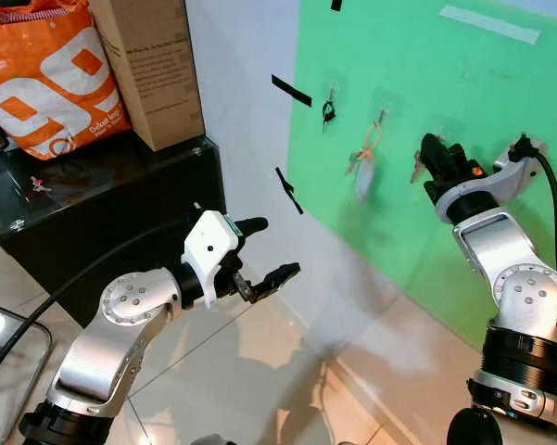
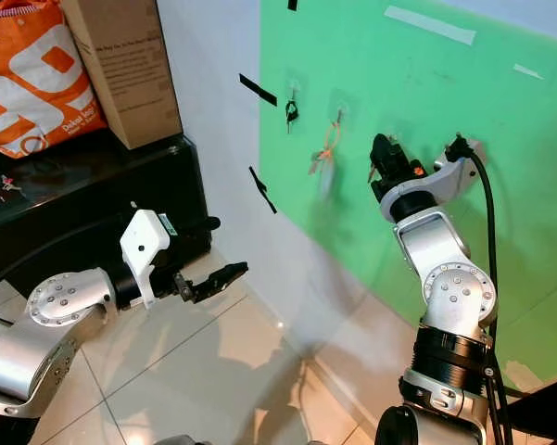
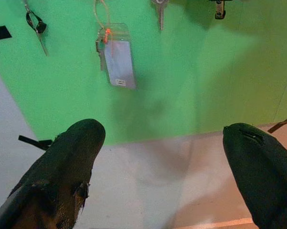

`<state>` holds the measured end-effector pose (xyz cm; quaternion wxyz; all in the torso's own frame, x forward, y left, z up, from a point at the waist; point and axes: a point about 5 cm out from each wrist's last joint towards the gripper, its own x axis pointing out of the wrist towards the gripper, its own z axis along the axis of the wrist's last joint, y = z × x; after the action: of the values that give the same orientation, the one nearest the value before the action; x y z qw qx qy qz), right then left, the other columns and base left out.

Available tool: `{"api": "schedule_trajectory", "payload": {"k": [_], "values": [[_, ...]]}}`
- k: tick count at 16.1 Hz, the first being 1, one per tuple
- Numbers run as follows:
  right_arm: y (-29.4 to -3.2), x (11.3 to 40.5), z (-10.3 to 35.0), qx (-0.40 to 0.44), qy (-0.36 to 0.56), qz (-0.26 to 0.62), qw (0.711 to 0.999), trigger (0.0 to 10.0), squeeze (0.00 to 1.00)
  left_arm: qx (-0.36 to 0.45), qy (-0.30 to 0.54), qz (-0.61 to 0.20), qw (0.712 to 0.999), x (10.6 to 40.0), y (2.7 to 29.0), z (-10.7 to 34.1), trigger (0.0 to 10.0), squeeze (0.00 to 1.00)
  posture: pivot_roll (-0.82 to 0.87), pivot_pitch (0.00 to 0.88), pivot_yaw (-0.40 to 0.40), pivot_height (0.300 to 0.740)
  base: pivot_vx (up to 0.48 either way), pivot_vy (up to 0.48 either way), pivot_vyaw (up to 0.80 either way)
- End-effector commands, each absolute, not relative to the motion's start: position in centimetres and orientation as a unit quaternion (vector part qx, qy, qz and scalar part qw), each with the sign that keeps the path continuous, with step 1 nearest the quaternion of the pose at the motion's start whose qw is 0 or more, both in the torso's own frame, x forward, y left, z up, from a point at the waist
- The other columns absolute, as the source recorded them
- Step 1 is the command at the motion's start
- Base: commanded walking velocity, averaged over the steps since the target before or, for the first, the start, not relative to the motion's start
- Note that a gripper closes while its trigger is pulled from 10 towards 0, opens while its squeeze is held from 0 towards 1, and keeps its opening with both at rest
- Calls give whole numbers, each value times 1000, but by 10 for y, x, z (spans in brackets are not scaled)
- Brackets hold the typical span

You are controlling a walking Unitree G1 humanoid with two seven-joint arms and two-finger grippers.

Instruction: Hang keys on a hook

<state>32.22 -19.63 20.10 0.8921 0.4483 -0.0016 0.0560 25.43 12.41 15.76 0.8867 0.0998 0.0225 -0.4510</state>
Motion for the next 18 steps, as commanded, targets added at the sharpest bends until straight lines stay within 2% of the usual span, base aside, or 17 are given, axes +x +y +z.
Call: {"api": "schedule_trajectory", "payload": {"k": [1, 9, 15, 18], "values": [[-200, 325, 205, 452, -8, 42, 891, 10000, 0, 104, 26, -453, 885, 252, 126, 158, 10000, 0, -57, 0, -20, 740, 0, 0, 0], [-214, 325, 197, 459, -4, -27, 888, 10000, 0, 108, 30, -450, 886, 253, 128, 158, 10000, 0, -57, 0, -16, 740, 0, 0, 0], [-229, 311, 187, 451, 3, -59, 891, 10000, 0, 112, 35, -449, 886, 252, 130, 157, 10000, 0, -58, 0, -15, 740, 0, 0, 0], [-226, 306, 179, 443, 16, -64, 894, 10000, 0, 114, 39, -451, 885, 251, 131, 157, 10000, 0, -58, 0, -11, 740, 0, 0, 0]]}}
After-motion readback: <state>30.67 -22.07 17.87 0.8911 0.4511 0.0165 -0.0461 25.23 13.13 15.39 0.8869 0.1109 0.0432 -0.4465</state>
